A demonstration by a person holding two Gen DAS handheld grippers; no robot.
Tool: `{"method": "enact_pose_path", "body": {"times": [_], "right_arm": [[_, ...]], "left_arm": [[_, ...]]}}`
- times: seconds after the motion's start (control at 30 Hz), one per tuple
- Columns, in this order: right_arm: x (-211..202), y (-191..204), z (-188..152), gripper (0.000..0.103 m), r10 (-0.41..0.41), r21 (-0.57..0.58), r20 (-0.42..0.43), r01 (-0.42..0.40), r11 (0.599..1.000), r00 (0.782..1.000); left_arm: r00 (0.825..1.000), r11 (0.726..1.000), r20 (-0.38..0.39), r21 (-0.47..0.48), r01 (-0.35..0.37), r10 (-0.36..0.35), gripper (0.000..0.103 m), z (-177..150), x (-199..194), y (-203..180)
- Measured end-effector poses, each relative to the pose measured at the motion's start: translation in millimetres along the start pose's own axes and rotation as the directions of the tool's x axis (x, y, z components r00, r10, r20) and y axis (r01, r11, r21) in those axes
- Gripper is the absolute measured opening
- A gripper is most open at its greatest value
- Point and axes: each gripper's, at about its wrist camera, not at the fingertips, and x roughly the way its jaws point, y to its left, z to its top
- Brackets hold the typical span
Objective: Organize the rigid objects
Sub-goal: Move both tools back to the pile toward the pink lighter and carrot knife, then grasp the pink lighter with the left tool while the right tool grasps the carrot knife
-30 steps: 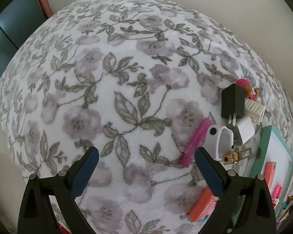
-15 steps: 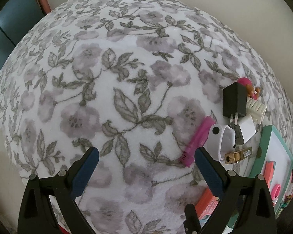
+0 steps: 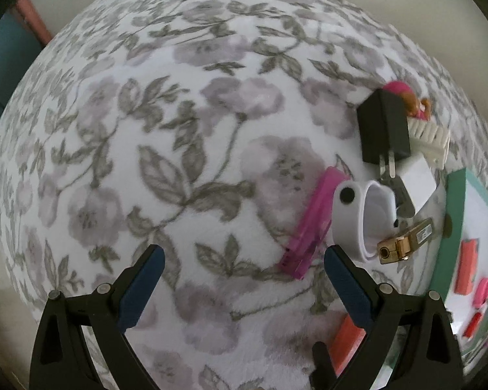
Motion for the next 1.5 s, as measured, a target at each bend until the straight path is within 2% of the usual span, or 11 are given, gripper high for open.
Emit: {"method": "enact_pose_path", "body": {"times": [0.2,0.33,0.47,0.57,0.73,0.83,0.97,1.13,1.33,1.5], "right_arm": [[0.1,-5.9,4.5,0.087,-0.013,-0.023,-0.012,0.013,1.0,1.0],[-2.4,-11.6,6.2,0.082,-0.011,-0.016,-0.017,0.011,1.0,1.0],[-4.2,-20.0,9.2,0.077,-0.003,-0.001,-0.019,0.003,1.0,1.0],[-4.4,-25.9,10.7,0.073,-0.001,0.007,-0.019,0.001,1.0,1.0],[-4.5,-30.0,13.9,0.068,-0.005,0.007,-0.019,0.005,1.0,1.0],[-6.2,-38.4,15.4,0.062,-0.008,0.017,-0.017,0.008,1.0,1.0],[-8.4,-47.1,17.0,0.055,-0.008,0.032,-0.015,0.008,0.999,1.0],[-8.5,-59.2,20.4,0.046,-0.013,0.047,-0.015,0.013,0.999,1.0],[-6.5,-65.8,24.0,0.045,-0.012,0.05,-0.017,0.013,0.999,1.0],[-8.1,-62.1,23.1,0.045,-0.02,0.044,-0.007,0.021,0.999,1.0]], "left_arm": [[0.999,0.998,0.028,0.063,-0.03,0.029,0.098,3.1,10.2,-24.1],[0.996,0.991,0.061,0.108,-0.075,0.068,0.098,5.8,14.9,-38.0],[0.997,0.993,0.075,0.11,-0.044,0.036,0.098,10.6,18.3,-45.3],[0.996,0.99,0.09,0.135,-0.033,0.021,0.089,11.8,17.6,-53.2],[0.995,0.985,0.094,0.172,0.027,-0.044,0.056,14.3,11.4,-73.7],[0.994,0.979,0.097,0.203,0.031,-0.052,0.044,14.3,8.7,-84.8],[0.995,0.974,0.095,0.225,0.018,-0.041,0.039,10.7,6.6,-104.3],[0.996,0.976,0.073,0.217,0.035,-0.052,0.025,13.1,10.9,-106.0],[0.997,0.97,0.062,0.241,0.023,-0.04,0.021,-0.1,6.8,-114.1],[0.998,0.974,0.043,0.223,0.033,-0.043,0.021,-18.8,4.6,-108.1]]}}
